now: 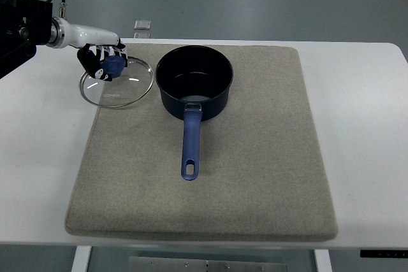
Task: Open pot lid and place left with left hand
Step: 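Carry the lid beside the saucepan and lower it onto the pad, then open the left hand and withdraw it from the lid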
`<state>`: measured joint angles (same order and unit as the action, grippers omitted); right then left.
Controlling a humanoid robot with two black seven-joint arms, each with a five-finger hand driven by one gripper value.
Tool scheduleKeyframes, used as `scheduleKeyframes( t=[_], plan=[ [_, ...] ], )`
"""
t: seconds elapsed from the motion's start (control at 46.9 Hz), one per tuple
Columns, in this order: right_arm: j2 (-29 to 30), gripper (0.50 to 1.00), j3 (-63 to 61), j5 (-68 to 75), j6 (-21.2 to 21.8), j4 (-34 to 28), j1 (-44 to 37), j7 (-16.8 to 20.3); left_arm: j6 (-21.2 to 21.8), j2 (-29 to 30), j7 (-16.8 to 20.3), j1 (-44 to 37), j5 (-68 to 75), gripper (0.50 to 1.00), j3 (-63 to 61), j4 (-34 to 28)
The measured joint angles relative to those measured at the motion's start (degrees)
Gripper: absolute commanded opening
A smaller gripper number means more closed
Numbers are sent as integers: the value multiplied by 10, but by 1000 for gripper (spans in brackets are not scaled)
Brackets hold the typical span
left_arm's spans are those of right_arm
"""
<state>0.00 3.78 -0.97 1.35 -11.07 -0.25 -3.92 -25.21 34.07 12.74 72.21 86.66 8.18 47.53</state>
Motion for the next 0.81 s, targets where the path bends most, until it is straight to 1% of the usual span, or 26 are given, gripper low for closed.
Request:
scheduleKeyframes(
  t=[0.128, 0.149, 0.213, 0.234, 0.277, 0.341, 0.384, 0.405, 0.469, 0.512, 0.575, 0.639, 0.725, 0.81],
  plan=[
    [0, 917, 0, 0, 0, 0, 0, 0, 1, -6, 0, -3, -1, 500, 0, -2],
    [0, 917, 0, 0, 0, 0, 0, 0, 2, -8, 0, -3, -1, 512, 0, -3],
    [0, 917, 0, 0, 0, 0, 0, 0, 2, -13, 0, -5, -2, 523, 0, -6],
    [0, 917, 0, 0, 0, 0, 0, 0, 2, -14, 0, -5, -2, 533, 0, -7],
    [0, 917, 0, 0, 0, 0, 0, 0, 2, -16, 0, -6, -3, 561, 0, -10],
    [0, 917, 0, 0, 0, 0, 0, 0, 2, -16, 0, -7, -3, 617, 0, -11],
    [0, 917, 0, 0, 0, 0, 0, 0, 2, -16, 0, -8, -3, 638, 0, -13],
    [0, 917, 0, 0, 0, 0, 0, 0, 2, -17, 0, -8, -3, 660, 0, -13],
    [0, 917, 0, 0, 0, 0, 0, 0, 3, -17, 0, -8, -4, 745, 0, -13],
    [0, 917, 0, 0, 0, 0, 0, 0, 4, -17, 0, -8, -6, 790, 0, -14],
    [0, 917, 0, 0, 0, 0, 0, 0, 11, -17, 0, -8, -7, 895, 0, -14],
    [0, 917, 0, 0, 0, 0, 0, 0, 28, -17, 0, -9, -8, 960, 1, -14],
    [0, 917, 0, 0, 0, 0, 0, 0, 47, -16, 0, -15, -11, 988, 1, -12],
    [0, 917, 0, 0, 0, 0, 0, 0, 52, -16, 0, -17, -15, 990, 1, -12]
  ],
)
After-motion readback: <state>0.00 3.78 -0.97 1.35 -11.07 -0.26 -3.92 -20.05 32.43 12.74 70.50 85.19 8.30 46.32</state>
